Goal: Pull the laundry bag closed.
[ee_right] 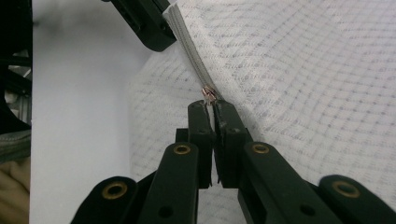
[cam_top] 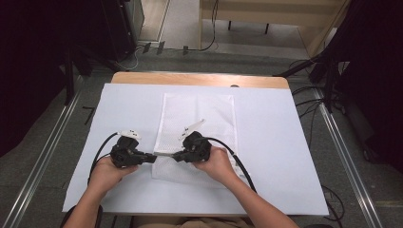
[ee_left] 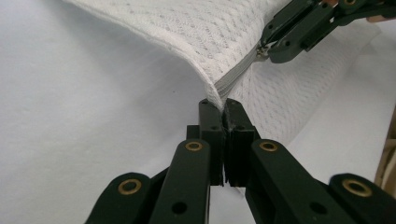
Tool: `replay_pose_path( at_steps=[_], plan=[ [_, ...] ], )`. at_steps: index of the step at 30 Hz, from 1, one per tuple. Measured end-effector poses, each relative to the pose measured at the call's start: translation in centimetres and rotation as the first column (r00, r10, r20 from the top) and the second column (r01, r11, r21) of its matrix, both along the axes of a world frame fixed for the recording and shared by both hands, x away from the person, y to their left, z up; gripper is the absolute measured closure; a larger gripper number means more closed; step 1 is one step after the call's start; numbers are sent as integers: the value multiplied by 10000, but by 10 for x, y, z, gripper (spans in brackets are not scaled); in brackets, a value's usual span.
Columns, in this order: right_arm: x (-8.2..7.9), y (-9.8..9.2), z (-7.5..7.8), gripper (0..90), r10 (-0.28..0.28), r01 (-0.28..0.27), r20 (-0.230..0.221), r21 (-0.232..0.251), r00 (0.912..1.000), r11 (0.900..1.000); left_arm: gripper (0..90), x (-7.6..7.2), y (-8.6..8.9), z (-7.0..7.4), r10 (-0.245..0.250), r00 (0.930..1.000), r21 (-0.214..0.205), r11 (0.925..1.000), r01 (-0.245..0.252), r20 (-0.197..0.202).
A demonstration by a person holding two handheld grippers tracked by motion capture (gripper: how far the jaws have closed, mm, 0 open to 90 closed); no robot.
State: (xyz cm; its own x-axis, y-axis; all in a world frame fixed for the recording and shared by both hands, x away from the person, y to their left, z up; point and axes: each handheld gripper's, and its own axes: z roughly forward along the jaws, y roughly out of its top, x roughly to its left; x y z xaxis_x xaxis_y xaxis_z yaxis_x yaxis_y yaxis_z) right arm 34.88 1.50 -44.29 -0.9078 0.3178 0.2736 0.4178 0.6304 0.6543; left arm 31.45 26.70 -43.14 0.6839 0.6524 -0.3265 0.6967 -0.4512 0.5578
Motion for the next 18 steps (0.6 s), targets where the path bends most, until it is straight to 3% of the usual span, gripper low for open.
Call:
replay_pose_path(
  at_steps=[11,18],
  plan=[
    [-2,-10,-3,882,-45,46,-52,313,10000,9995,891,-2,-1,0,-127,9999,-76,9999,127,-3],
    [-1,-16,-5,882,-141,142,-54,144,9999,9998,890,-2,-2,-2,-167,9998,1,9999,167,-51]
  ],
)
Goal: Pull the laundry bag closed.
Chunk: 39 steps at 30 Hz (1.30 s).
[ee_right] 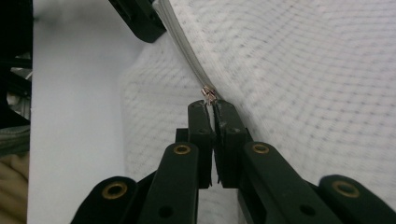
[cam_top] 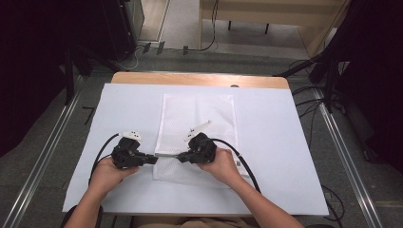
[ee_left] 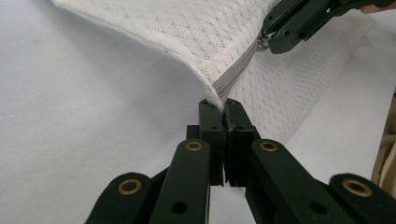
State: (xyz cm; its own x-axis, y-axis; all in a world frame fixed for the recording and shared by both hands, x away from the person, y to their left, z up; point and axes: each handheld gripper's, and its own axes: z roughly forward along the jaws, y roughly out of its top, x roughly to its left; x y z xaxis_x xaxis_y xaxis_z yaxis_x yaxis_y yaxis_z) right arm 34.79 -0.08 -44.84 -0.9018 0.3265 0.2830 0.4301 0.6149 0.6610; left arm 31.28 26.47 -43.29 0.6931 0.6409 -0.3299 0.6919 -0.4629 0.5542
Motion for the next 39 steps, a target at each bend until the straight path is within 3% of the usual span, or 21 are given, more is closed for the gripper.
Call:
replay_pose_path(
  at_steps=[39],
  plan=[
    [3,-28,-2,882,-312,313,-140,84,9994,9995,890,-2,3,2,61,9997,-76,10000,-59,223]
  ],
)
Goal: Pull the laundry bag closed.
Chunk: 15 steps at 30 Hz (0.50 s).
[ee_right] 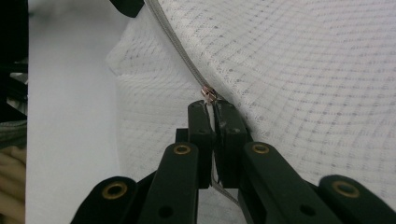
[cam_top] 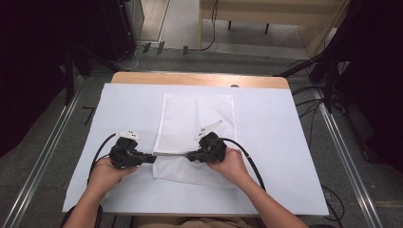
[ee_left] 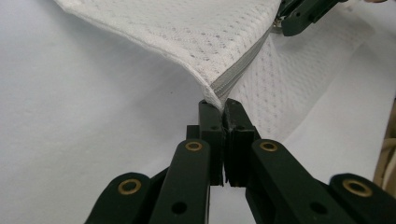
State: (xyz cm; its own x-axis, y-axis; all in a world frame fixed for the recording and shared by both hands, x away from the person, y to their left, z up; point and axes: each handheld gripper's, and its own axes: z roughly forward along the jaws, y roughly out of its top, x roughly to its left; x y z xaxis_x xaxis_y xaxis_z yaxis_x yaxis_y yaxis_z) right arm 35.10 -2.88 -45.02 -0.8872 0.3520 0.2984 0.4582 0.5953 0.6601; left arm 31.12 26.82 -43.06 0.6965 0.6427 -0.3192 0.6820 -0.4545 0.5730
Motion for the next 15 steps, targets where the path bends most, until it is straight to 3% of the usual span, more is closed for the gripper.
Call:
replay_pose_path(
  at_steps=[15],
  plan=[
    [-2,-9,1,882,-39,39,52,-82,10000,10000,890,-2,-1,0,-46,10000,34,10000,46,-14]
  ],
)
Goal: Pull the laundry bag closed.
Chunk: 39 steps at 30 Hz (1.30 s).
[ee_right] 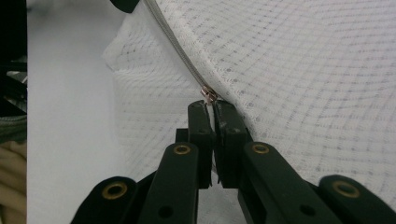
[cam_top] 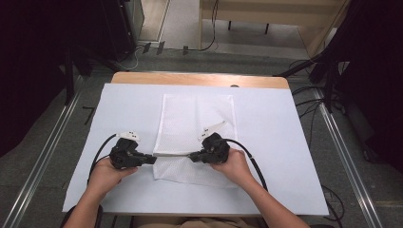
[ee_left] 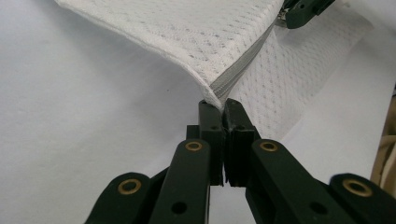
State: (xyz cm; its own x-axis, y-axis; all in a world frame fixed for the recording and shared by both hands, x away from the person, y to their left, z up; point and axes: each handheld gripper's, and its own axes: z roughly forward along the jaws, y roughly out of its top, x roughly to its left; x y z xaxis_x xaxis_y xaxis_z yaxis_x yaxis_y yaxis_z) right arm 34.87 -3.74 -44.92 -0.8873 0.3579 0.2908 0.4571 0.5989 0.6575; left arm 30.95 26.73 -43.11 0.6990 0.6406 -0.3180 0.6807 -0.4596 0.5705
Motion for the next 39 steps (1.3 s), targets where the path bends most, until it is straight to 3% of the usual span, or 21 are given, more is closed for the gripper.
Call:
replay_pose_path(
  at_steps=[39],
  plan=[
    [-2,-17,0,882,-292,293,9,-415,9996,9987,890,1,0,-2,-68,10000,20,10000,68,-70]
  ],
)
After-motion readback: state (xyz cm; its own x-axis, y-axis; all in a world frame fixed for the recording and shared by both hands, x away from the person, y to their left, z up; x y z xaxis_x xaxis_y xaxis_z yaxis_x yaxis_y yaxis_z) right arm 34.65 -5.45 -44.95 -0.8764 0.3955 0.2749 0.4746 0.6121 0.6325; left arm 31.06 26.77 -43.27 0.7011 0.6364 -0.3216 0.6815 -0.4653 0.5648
